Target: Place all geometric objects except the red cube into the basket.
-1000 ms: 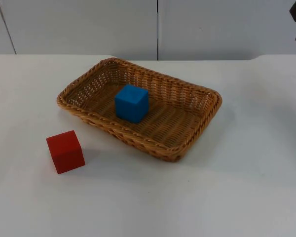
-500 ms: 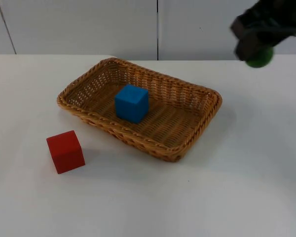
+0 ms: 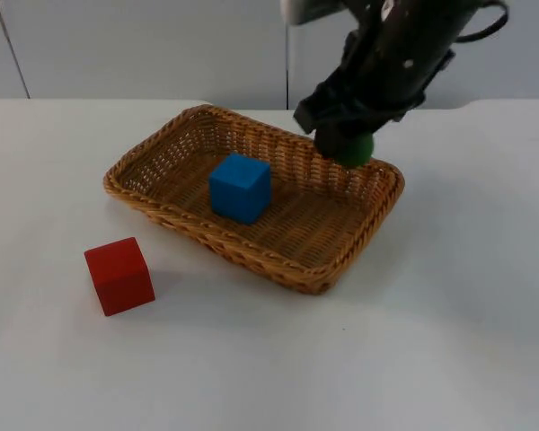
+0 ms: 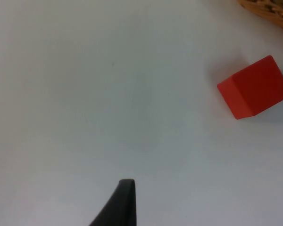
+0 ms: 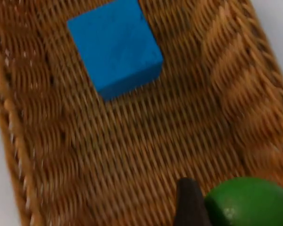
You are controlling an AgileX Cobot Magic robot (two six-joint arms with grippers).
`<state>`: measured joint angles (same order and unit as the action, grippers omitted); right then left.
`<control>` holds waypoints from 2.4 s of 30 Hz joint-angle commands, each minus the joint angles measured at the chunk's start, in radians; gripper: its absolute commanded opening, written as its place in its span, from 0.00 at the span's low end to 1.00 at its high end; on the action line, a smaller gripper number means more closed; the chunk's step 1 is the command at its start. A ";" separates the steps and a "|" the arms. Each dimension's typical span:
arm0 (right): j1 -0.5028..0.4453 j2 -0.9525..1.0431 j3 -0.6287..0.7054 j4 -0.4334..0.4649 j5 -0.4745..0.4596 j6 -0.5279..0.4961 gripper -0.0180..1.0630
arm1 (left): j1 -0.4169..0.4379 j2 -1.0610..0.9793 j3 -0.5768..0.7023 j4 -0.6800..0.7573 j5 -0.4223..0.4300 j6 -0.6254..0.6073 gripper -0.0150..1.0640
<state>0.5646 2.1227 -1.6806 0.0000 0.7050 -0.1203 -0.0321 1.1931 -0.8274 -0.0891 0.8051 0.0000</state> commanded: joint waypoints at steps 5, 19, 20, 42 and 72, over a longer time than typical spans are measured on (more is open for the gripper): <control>0.007 0.069 -0.013 0.038 -0.097 -0.004 0.15 | 0.003 -0.006 0.005 0.004 -0.006 0.000 0.99; 0.007 0.093 -0.013 0.095 -0.093 0.001 0.71 | 0.003 -0.006 0.006 0.008 -0.008 0.000 0.99; 0.007 0.091 -0.013 0.097 -0.093 0.001 0.71 | 0.003 -0.006 0.006 0.008 -0.008 0.000 0.99; 0.007 -0.491 0.032 0.089 0.085 -0.027 0.71 | 0.003 -0.006 0.006 0.003 -0.008 0.000 0.99; 0.007 -1.423 0.837 0.091 -0.045 -0.025 0.71 | 0.003 -0.912 0.177 -0.005 0.107 0.021 0.99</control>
<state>0.5687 0.7352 -0.8647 0.0944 0.6582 -0.1381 -0.0321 0.3112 -0.6580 -0.0858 0.8942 0.0201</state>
